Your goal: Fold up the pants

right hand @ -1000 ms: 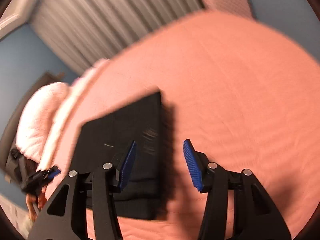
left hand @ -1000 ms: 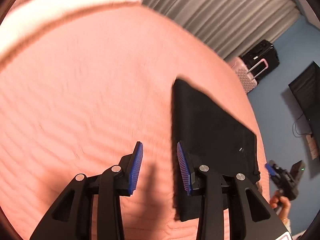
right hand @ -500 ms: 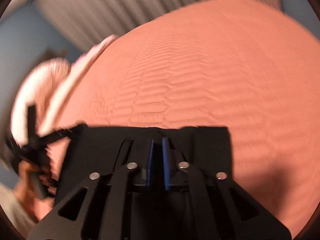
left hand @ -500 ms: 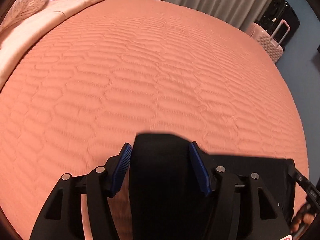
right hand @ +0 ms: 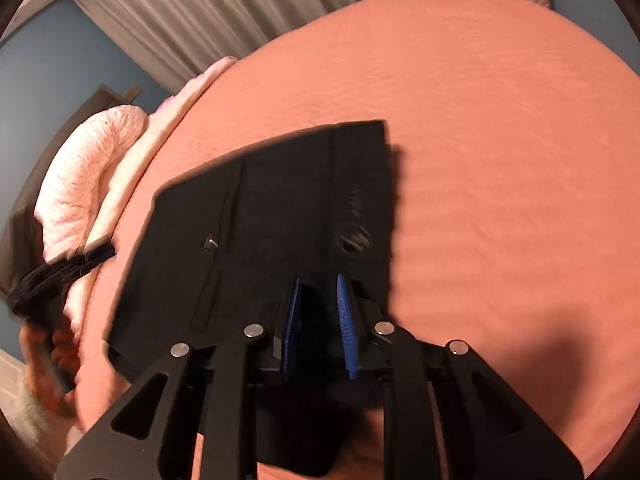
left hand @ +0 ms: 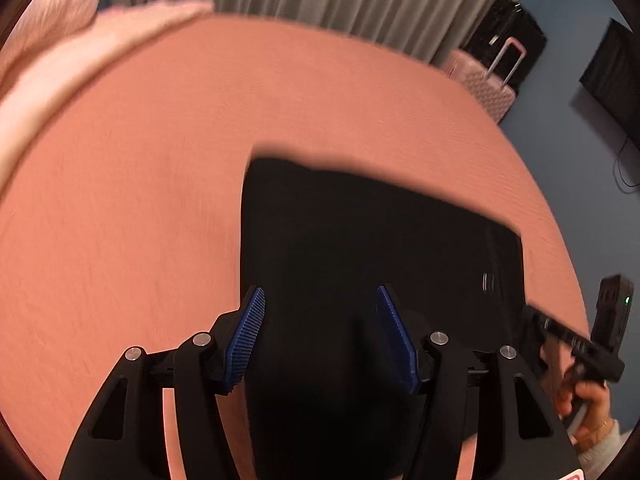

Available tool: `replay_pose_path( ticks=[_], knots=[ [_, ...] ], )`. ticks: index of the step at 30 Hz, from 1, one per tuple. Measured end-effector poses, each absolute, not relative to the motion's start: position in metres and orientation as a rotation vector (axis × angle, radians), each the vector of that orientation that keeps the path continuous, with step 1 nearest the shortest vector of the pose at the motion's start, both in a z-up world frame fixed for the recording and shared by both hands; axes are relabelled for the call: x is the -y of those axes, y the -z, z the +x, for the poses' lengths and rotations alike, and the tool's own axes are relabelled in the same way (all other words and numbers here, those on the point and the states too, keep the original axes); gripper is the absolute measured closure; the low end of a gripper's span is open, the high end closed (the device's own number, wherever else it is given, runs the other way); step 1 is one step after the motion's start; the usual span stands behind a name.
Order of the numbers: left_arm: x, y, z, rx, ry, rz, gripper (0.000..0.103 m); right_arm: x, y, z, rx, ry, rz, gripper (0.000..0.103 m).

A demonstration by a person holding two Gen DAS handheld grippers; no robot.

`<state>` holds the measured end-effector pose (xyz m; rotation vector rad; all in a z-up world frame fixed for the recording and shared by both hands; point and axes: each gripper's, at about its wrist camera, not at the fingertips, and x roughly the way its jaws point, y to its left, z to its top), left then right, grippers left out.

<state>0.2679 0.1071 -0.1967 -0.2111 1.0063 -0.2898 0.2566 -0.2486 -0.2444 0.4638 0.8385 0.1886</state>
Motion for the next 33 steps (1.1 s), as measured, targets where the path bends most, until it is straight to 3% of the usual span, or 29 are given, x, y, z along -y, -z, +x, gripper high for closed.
replay_pose_path(
  ticks=[3, 7, 8, 9, 10, 12, 13, 15, 16, 23, 26, 29, 33],
  knots=[
    [-0.107, 0.208, 0.217, -0.976, 0.297, -0.205, 0.046, 0.240, 0.218, 0.215, -0.738, -0.242, 0.488, 0.082],
    [-0.099, 0.227, 0.214, -0.937, 0.215, -0.062, 0.042, 0.219, 0.251, 0.201, -0.802, -0.224, 0.358, 0.084],
    [-0.100, 0.229, 0.222, -0.937, 0.202, -0.059, 0.039, 0.221, 0.245, 0.197, -0.834, -0.212, 0.399, 0.084],
    [-0.106, 0.230, 0.230, -0.942, 0.161, -0.010, 0.027, 0.224, 0.239, 0.194, -0.867, -0.212, 0.445, 0.082],
    [-0.110, 0.231, 0.236, -0.951, 0.146, -0.007, 0.025, 0.224, 0.235, 0.192, -0.859, -0.220, 0.479, 0.082],
    [-0.127, 0.226, 0.243, -0.978, 0.102, -0.070, 0.032, 0.233, 0.227, 0.167, -0.821, -0.233, 0.512, 0.079],
    [-0.134, 0.219, 0.241, -0.978, 0.073, -0.090, 0.032, 0.237, 0.225, 0.159, -0.819, -0.222, 0.515, 0.072],
    [-0.158, 0.199, 0.223, -0.933, 0.076, -0.149, 0.029, 0.249, 0.232, 0.138, -0.796, -0.219, 0.576, 0.032],
    [-0.165, 0.194, 0.217, -0.929, 0.084, -0.184, 0.029, 0.254, 0.235, 0.133, -0.780, -0.225, 0.613, 0.025],
    [-0.186, 0.224, 0.167, -0.960, 0.172, -0.681, 0.030, 0.257, 0.252, 0.130, -0.747, -0.246, 0.950, 0.022],
    [-0.143, 0.193, 0.152, -0.939, 0.071, -0.412, 0.029, 0.225, 0.209, 0.105, -0.709, -0.148, 0.702, 0.022],
    [-0.085, 0.168, 0.148, -0.903, -0.049, -0.036, 0.019, 0.179, 0.162, 0.087, -0.660, -0.044, 0.402, 0.005],
    [-0.046, 0.151, 0.139, -0.887, -0.007, 0.042, 0.019, 0.145, 0.132, 0.082, -0.635, -0.007, 0.252, 0.005]
  ],
)
